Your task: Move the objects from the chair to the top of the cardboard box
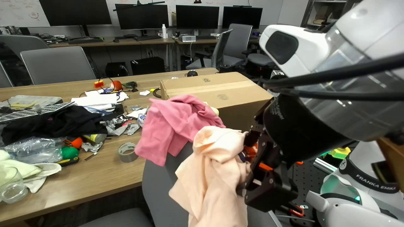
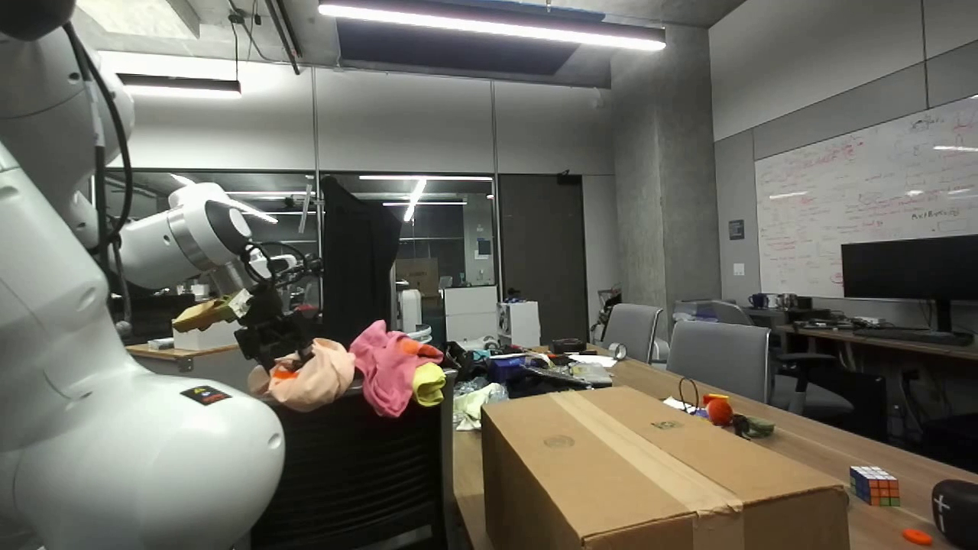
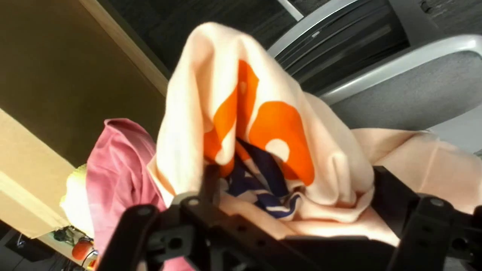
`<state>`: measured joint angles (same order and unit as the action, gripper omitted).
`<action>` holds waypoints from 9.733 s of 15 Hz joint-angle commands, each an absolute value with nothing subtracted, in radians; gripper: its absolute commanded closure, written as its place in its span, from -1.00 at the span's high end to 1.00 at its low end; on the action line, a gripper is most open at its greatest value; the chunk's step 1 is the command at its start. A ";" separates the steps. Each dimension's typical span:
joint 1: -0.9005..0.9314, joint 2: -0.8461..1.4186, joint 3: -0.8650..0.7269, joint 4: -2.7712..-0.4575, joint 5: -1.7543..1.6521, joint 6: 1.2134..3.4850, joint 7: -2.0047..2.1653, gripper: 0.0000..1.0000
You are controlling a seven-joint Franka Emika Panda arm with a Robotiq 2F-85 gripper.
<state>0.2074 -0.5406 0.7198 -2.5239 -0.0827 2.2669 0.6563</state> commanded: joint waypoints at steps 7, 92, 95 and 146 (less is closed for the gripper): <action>0.189 -0.514 0.735 -2.502 -0.181 2.257 0.750 -0.15; 0.067 -0.531 0.195 -2.209 -0.103 1.727 1.109 1.00; 0.133 -0.522 0.264 -2.230 -0.070 1.709 1.063 1.00; 0.285 -0.109 0.418 -2.147 -0.542 1.992 0.737 1.00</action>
<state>0.2781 -0.1153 0.4260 -2.1610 -0.5094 2.0037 0.7017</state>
